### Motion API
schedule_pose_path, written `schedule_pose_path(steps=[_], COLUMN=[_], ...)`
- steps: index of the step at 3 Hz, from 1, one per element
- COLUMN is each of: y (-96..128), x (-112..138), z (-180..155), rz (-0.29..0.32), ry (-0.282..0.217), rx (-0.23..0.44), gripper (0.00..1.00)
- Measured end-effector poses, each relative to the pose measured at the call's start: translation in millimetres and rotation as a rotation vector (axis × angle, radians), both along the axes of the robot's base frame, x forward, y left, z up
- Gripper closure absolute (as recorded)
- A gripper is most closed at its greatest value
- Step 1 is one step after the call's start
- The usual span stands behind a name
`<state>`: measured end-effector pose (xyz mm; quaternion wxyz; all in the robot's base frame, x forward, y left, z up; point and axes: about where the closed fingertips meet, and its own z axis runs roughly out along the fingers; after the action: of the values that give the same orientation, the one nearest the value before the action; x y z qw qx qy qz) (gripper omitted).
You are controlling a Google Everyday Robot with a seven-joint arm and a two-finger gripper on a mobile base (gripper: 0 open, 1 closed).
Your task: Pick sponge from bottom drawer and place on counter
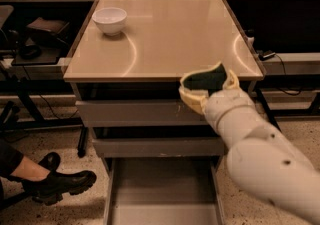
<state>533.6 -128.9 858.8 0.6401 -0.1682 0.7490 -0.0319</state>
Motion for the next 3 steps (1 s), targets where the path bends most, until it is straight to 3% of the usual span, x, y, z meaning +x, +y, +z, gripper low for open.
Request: schedule_pose_path(steps=[1, 2, 3], y=[14.0, 25.7, 31.7], x=[44.6, 88.2, 136.4], z=[41.8, 48.7, 44.1], rz=[0.016, 0.031, 0.0], ry=[0.016, 0.051, 0.088], rx=[0.042, 0.06, 0.04], gripper=[1.0, 1.0, 1.0])
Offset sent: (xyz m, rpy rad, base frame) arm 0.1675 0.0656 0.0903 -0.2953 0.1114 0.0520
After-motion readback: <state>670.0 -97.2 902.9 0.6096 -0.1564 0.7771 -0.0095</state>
